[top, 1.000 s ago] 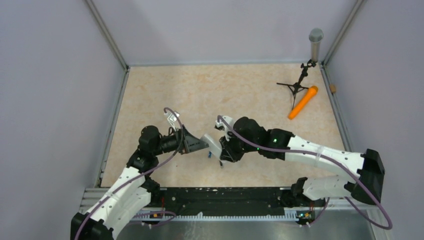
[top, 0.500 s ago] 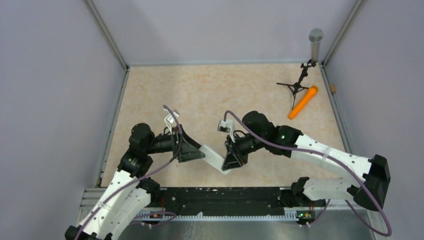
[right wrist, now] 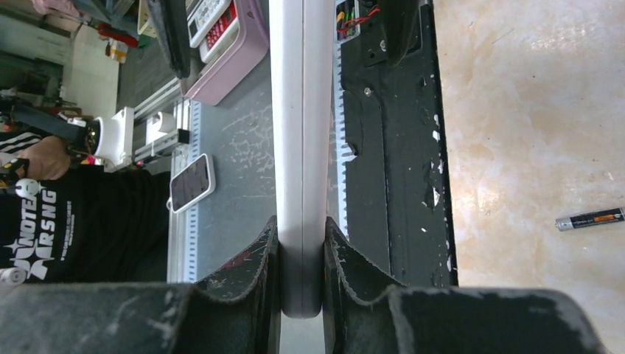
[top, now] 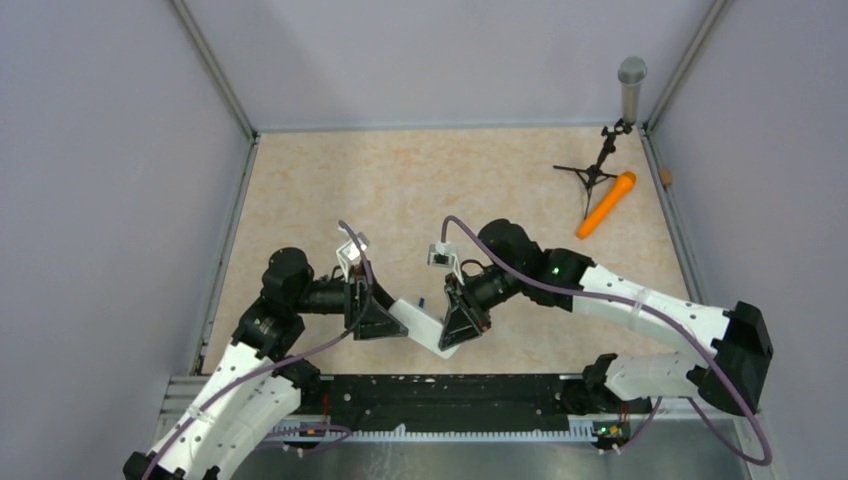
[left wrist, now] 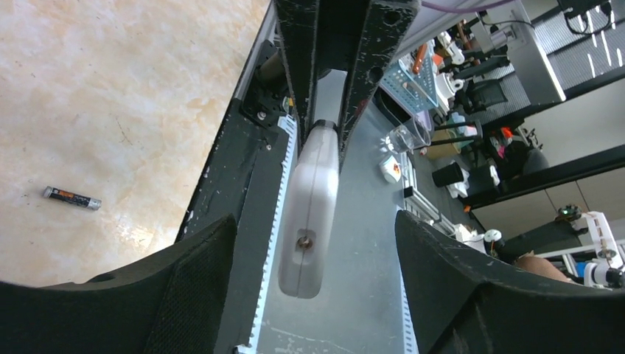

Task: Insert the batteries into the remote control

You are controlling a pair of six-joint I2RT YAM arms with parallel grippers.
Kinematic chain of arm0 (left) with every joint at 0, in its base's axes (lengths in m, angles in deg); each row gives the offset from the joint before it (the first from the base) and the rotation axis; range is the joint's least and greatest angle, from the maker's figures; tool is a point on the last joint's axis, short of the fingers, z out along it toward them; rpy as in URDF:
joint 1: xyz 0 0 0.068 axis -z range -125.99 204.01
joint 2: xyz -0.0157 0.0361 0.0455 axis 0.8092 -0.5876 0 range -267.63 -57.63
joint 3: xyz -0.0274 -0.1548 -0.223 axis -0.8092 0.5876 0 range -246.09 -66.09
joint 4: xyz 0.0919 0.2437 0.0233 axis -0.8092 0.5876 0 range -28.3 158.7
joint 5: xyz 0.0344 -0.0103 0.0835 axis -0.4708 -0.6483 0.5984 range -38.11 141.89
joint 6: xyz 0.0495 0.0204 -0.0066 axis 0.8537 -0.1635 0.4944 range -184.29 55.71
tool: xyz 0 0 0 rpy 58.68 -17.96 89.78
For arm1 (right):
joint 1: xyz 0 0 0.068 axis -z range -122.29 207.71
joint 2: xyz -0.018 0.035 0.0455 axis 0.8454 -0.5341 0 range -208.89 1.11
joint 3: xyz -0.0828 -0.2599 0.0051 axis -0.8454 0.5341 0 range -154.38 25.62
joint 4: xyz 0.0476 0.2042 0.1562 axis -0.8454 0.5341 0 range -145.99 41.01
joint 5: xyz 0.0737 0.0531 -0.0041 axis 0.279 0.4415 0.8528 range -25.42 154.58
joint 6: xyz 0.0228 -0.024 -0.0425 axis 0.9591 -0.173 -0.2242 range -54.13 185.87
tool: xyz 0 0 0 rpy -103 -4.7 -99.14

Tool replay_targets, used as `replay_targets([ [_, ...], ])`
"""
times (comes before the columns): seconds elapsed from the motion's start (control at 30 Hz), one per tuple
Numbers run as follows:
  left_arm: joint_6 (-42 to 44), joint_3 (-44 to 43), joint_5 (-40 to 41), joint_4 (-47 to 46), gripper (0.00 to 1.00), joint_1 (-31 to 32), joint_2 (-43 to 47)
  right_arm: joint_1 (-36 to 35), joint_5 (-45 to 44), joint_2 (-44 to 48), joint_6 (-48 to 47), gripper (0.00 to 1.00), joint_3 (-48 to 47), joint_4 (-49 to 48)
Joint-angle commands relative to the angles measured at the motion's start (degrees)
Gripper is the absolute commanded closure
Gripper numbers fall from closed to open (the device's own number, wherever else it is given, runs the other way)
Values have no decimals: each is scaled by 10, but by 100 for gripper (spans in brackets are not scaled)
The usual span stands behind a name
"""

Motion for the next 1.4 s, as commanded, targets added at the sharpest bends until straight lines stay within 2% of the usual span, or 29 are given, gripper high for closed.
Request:
replay_targets([
  [0.0,21,-25,-19,-4,24,11,2,4,33,-15,5,100,-23,-37],
  [0.27,23,-22,-17,-4,50,20,1,4,34,-25,7,100,-32,-36],
  [0.37,23,-23,-17,-4,62,21,-5,3,33,-25,9,100,-32,-36],
  [0.47,21,-23,-11,-4,82,23,-8,3,34,-27,10,100,-30,-38],
  [0.5,19,-23,-5,-4,99,23,-9,4,34,-27,10,100,-30,-39],
  [0.6,13,-17,8,-12,100,23,-10,3,27,-27,11,100,-27,-39],
  [0.7,3,-14,19,-21,100,23,-6,4,1,-23,11,92,-26,-33],
  [0.87,-14,1,58,-36,100,23,4,4,-74,3,24,57,-11,-26],
  [1.0,-42,31,88,-83,100,23,13,15,-152,46,61,42,18,-31],
  [1.17,-70,54,114,-121,100,23,13,37,-214,135,120,36,78,-68],
  [1.37,-150,121,152,-235,100,23,31,39,-302,227,180,34,146,-97],
])
